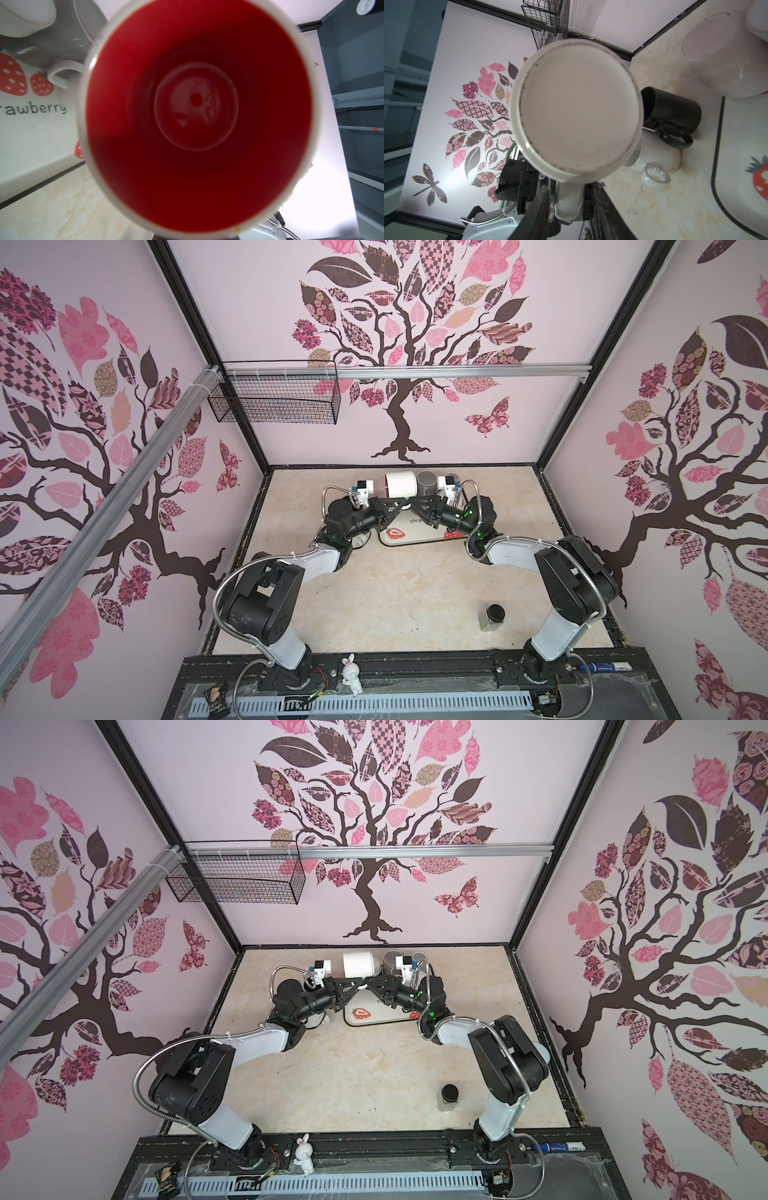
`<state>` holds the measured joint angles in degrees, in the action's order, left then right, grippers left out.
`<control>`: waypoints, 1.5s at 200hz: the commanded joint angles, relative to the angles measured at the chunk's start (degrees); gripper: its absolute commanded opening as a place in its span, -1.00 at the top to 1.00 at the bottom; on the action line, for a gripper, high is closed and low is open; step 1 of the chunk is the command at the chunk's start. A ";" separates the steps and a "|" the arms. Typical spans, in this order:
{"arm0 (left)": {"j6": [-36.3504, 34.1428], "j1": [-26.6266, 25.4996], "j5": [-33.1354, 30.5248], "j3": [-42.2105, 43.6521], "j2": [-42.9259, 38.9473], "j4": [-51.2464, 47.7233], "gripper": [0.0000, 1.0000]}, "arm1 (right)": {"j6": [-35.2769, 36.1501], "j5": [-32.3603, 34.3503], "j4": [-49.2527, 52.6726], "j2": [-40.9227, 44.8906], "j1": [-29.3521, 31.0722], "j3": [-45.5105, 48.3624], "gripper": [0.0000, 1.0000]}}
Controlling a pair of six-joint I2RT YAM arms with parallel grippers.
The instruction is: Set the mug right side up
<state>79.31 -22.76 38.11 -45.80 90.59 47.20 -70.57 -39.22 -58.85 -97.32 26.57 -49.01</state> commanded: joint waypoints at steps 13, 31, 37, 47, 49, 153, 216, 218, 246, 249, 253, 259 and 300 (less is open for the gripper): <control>-13.50 0.44 -4.41 -0.31 -9.99 -15.02 1.00 | 14.39 1.14 14.61 7.82 0.13 -0.49 0.02; -17.15 0.62 -7.68 -0.50 -13.43 -21.39 1.00 | 18.41 2.07 19.46 10.18 0.00 -0.55 -0.02; -18.68 0.62 -8.65 -0.56 -14.67 -23.31 1.00 | 19.70 2.52 20.96 10.98 -0.03 -0.53 -0.02; -20.78 0.70 -10.44 -0.69 -16.83 -27.27 1.00 | 21.69 3.07 23.06 12.20 -0.11 -0.56 -0.03; -21.28 0.75 -10.75 -0.74 -17.26 -28.02 1.00 | 22.09 3.14 23.43 12.45 -0.11 -0.60 -0.03; -41.16 14.05 -37.49 -0.81 -46.23 -85.30 1.00 | 33.16 6.35 35.59 18.25 -0.30 0.22 -0.06; -35.79 14.06 -38.56 5.55 -44.26 -95.63 1.00 | 32.91 4.88 34.53 17.14 -0.34 1.29 -0.07; -35.36 14.06 -38.02 5.68 -43.91 -95.69 1.00 | 33.09 4.86 34.69 17.16 -0.30 1.31 -0.07; -28.28 9.66 -35.39 11.20 -40.37 -90.51 1.00 | 35.28 5.25 37.54 17.73 -0.29 1.10 -0.09; -27.58 8.47 -36.18 11.41 -39.98 -90.07 1.00 | 35.50 5.35 37.63 17.76 -0.29 1.22 -0.09; -26.84 7.08 -37.50 11.31 -39.48 -89.69 1.00 | 35.78 5.49 37.79 17.84 -0.35 1.35 -0.09; -25.91 4.70 -39.28 10.84 -38.32 -89.40 1.00 | 36.14 5.60 37.99 17.95 -0.30 1.68 -0.10; -23.18 -0.40 -43.03 7.35 -30.55 -88.11 1.00 | 36.21 4.67 37.73 18.05 -1.08 3.22 -0.12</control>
<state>53.17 -21.63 -0.08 -35.16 57.91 -45.84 -35.81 -33.69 -21.52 -80.84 26.13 -46.28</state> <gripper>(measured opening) 0.137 0.560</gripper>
